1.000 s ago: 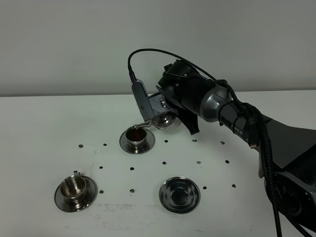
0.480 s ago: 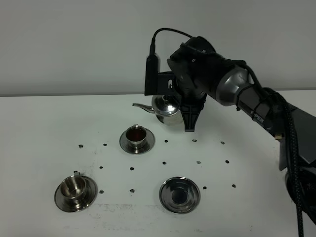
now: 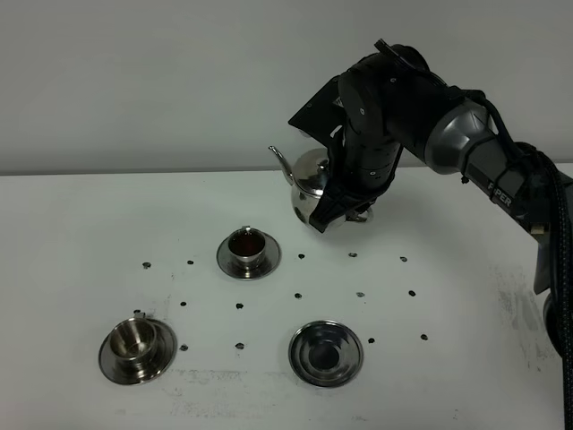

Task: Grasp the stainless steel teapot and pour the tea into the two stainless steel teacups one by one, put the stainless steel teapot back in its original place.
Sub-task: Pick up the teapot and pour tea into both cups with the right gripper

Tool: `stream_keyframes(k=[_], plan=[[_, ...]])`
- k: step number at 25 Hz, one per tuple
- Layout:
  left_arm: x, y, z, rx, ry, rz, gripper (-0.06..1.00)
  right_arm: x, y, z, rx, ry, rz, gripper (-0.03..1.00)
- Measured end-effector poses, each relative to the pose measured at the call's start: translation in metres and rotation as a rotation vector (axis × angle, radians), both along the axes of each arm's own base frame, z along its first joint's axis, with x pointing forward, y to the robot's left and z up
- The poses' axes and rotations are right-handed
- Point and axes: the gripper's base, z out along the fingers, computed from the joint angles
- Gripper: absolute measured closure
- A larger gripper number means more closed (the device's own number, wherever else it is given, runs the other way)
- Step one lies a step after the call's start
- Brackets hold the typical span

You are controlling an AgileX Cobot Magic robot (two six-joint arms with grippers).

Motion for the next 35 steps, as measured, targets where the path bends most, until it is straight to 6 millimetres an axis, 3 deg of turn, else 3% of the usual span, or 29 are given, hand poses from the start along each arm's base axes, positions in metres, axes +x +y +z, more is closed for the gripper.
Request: stream_keyframes(k=[9,23,30,35], plan=[[0.0,0.0,0.0,0.0,0.0,0.0,0.44,-0.003,0.001,-0.041,0.094,0.067,-0.04,0.78],[0.0,0.0,0.0,0.0,0.0,0.0,0.44,-0.002,0.001,-0.075,0.085,0.104,-0.051,0.78],[0.0,0.0,0.0,0.0,0.0,0.0,0.44,-0.004,-0.003,-0.073,0.053,0.119,-0.05,0.78],[0.0,0.0,0.0,0.0,0.0,0.0,0.44,-0.017,-0.002,-0.034,0.031,0.086,-0.024,0.78]])
